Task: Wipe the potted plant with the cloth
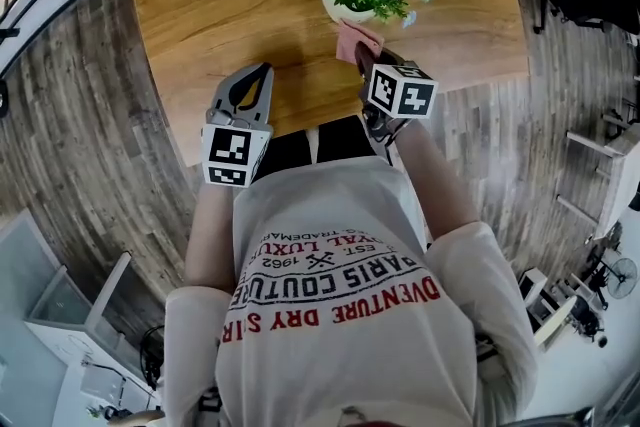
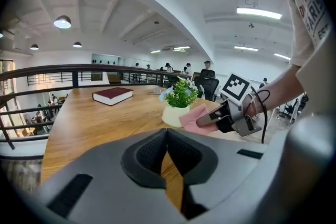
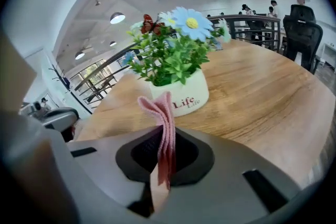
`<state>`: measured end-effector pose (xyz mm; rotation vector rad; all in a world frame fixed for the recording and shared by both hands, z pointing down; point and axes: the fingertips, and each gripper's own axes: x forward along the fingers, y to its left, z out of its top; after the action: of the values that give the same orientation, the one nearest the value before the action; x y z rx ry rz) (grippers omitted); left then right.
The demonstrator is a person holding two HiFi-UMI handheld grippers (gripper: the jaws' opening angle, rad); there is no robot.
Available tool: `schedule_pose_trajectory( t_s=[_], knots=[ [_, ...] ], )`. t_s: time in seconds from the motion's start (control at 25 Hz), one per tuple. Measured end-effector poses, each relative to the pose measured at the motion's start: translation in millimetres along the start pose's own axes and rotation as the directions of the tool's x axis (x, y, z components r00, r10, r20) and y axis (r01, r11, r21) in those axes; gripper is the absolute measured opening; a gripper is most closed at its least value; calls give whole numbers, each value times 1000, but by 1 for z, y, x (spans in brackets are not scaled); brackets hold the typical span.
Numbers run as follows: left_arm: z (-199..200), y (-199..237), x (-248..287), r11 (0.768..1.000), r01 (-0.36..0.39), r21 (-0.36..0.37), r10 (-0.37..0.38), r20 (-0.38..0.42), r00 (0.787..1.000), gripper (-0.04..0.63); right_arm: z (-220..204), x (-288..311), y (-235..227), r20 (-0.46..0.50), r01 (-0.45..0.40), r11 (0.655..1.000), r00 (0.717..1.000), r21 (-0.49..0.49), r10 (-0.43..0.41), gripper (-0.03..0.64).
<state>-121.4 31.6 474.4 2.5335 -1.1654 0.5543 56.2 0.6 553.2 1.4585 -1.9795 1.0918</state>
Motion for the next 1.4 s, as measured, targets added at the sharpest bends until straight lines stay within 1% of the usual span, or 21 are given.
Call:
schedule_pose_trajectory(
  t_s=[0.08, 0.2, 0.36, 0.56, 0.68, 0.84, 0.96, 1.0, 1.04, 1.08, 1.16, 1.2, 1.24, 1.32, 1.36, 1.4],
  knots=[
    [6, 0, 0, 1000, -6, 4, 6, 9, 1000, 17, 6, -4, 17, 10, -52, 998, 999, -46, 52, 35],
    [16, 4, -2, 1000, -29, 9, 29, 25, 999, 15, 18, -7, 44, 21, -96, 982, 995, -162, 101, 35],
    [29, 13, -2, 998, -63, 8, 62, 52, 997, 16, 43, -10, 75, 46, -137, 937, 986, -320, 160, 35],
    [44, 17, 3, 996, -95, -3, 95, 64, 993, 15, 83, -29, 97, 94, -157, 881, 971, -445, 220, 35],
    [56, 21, 10, 994, -113, -3, 113, 91, 989, 17, 117, -38, 103, 125, -168, 855, 958, -491, 260, 35],
    [76, 16, 17, 995, -99, 9, 97, 134, 986, 16, 162, -56, 98, 175, -174, 840, 937, -513, 301, 35],
    [86, 13, 31, 995, -98, 9, 96, 150, 984, 17, 201, -70, 80, 233, -141, 833, 923, -535, 306, 35],
    [88, 9, 36, 996, -86, 20, 82, 152, 985, 17, 211, -74, 71, 250, -127, 833, 920, -538, 302, 35],
    [90, 3, 42, 997, -65, 36, 58, 153, 987, 31, 221, -76, 61, 263, -116, 835, 918, -538, 296, 35],
    [89, -4, 49, 998, -35, 50, 27, 151, 988, 72, 228, -77, 50, 271, -107, 840, 918, -533, 289, 35],
    [85, -20, 63, 997, 36, 62, -44, 135, 990, 193, 239, -76, 27, 279, -93, 851, 921, -518, 271, 35],
    [82, -25, 71, 996, 64, 65, -72, 122, 990, 239, 243, -75, 16, 281, -86, 854, 923, -512, 262, 35],
    [79, -28, 78, 994, 81, 72, -89, 109, 990, 267, 246, -73, 5, 282, -80, 856, 925, -510, 254, 35],
    [74, -29, 90, 993, 85, 84, -93, 90, 992, 295, 251, -69, -14, 278, -72, 854, 928, -515, 246, 35],
    [72, -28, 96, 993, 83, 80, -90, 87, 992, 311, 253, -66, -22, 273, -74, 851, 930, -519, 247, 35],
    [71, -28, 101, 994, 84, 71, -90, 87, 992, 342, 253, -63, -29, 265, -79, 848, 931, -524, 251, 35]
  ],
)
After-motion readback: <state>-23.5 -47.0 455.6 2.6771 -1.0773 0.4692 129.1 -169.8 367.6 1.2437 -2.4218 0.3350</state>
